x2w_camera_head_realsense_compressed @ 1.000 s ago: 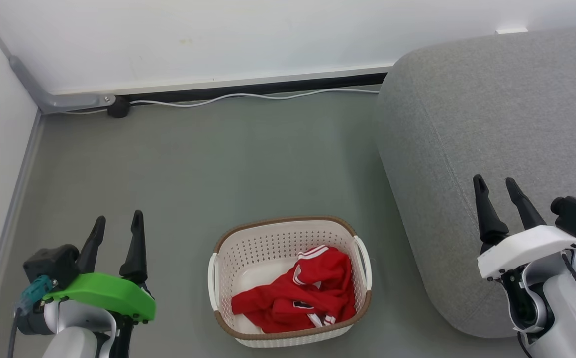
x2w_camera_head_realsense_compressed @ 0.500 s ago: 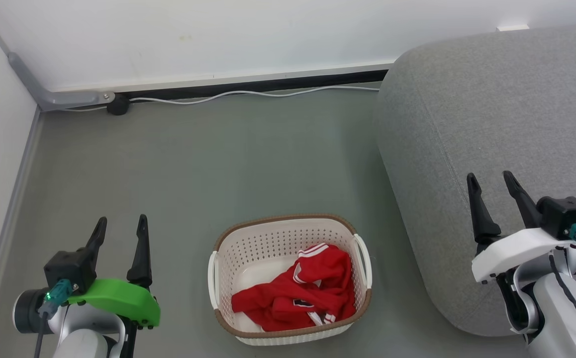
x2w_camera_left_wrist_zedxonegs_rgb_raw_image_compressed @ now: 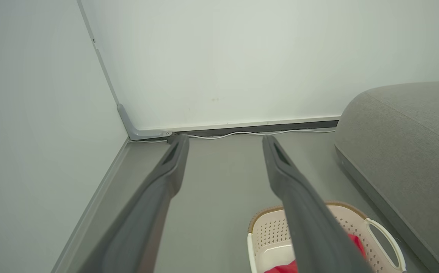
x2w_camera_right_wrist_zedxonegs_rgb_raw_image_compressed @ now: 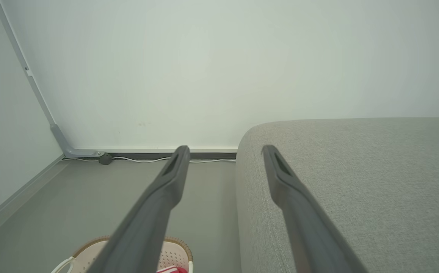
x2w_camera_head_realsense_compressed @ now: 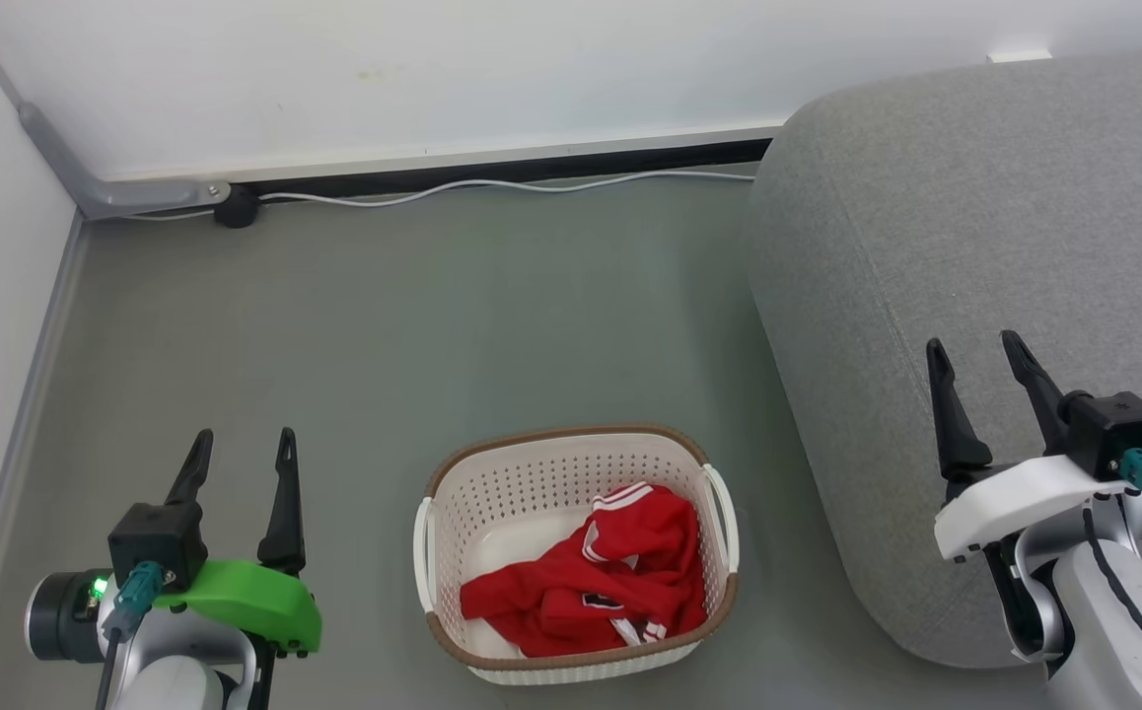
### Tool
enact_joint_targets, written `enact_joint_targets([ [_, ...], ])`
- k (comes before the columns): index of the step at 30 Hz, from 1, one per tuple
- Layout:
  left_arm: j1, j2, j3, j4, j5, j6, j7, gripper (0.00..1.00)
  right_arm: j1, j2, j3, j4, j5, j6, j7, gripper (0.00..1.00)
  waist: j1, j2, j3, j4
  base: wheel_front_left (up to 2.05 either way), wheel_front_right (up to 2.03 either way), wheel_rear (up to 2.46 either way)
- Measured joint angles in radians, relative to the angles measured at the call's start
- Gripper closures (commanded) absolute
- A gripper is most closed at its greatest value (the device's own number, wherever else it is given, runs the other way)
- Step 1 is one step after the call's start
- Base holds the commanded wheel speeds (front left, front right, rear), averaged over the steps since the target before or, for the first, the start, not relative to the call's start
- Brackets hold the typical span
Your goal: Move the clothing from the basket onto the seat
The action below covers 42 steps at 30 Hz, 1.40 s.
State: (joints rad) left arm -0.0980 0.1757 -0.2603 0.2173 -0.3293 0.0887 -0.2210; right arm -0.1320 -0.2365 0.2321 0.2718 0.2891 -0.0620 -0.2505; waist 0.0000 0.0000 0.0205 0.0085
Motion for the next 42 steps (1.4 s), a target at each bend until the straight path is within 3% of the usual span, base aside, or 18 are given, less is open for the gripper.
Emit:
enact_joint_targets([
  [28, -0.023, 0.003, -0.002, -0.002, 0.031, 0.006, -0.001, 0.0, -0.007, 0.014, -0.025, 0.008, -0.008, 0.026, 0.0, 0.0, 0.0, 0.0, 0.03, -0.004, 0.0, 0.0, 0.0],
  [42, -0.094, -0.016, -0.093, -0.004, 0.056, -0.021, 0.0, 0.0, -0.059, 0.024, -0.017, -0.036, -0.018, 0.053, -0.001, 0.0, 0.0, 0.0, 0.123, -0.031, 0.0, 0.0, 0.0],
])
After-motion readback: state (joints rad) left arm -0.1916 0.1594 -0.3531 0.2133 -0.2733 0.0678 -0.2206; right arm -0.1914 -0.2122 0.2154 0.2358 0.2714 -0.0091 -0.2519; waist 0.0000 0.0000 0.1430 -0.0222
